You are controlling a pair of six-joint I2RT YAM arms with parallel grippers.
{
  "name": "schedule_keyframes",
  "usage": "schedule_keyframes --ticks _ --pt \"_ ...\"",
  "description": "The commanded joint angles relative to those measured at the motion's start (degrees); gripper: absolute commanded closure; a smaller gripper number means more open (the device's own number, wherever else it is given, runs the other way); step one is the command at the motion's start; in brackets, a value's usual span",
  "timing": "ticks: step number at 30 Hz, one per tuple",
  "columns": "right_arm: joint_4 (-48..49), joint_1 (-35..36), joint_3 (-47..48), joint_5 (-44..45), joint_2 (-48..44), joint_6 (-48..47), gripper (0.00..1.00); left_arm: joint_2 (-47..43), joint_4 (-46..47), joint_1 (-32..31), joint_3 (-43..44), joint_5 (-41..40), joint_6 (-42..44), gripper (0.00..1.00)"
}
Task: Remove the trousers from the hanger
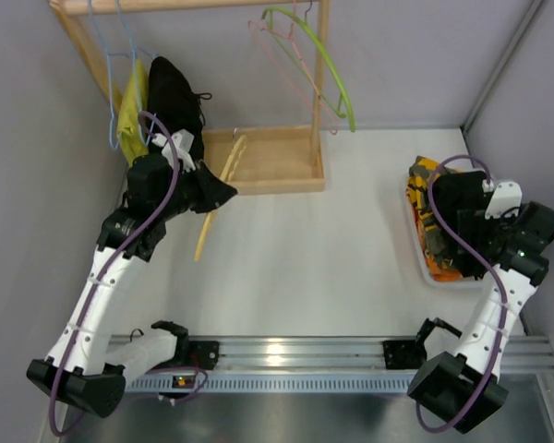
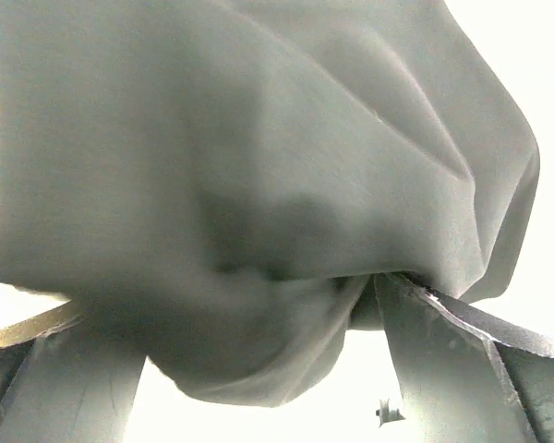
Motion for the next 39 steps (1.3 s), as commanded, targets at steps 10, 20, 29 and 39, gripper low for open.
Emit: schedule_keyframes --ticks 10,20,29,39 --pt "-23.0 0.1 23.5 -12.3 3.0 -6.1 0.01 1.6 3.4 0.0 10.2 -2.7 7.0 1.0" --pt "-25.1 0.2 38.6 -20.2 9.1 3.8 0.01 15.3 3.5 0.0 29.4 -9.6 8.2 1.0" --pt "-26.9 0.1 46.6 -22.2 12.2 9.2 0.01 32.1 3.6 -0.2 51.9 -11.0 2.3 1.0" --pt "-26.5 0.2 45.6 -23.4 10.6 10.8 0.01 38.7 9.3 -2.0 58.6 -14.8 1.1 1.0"
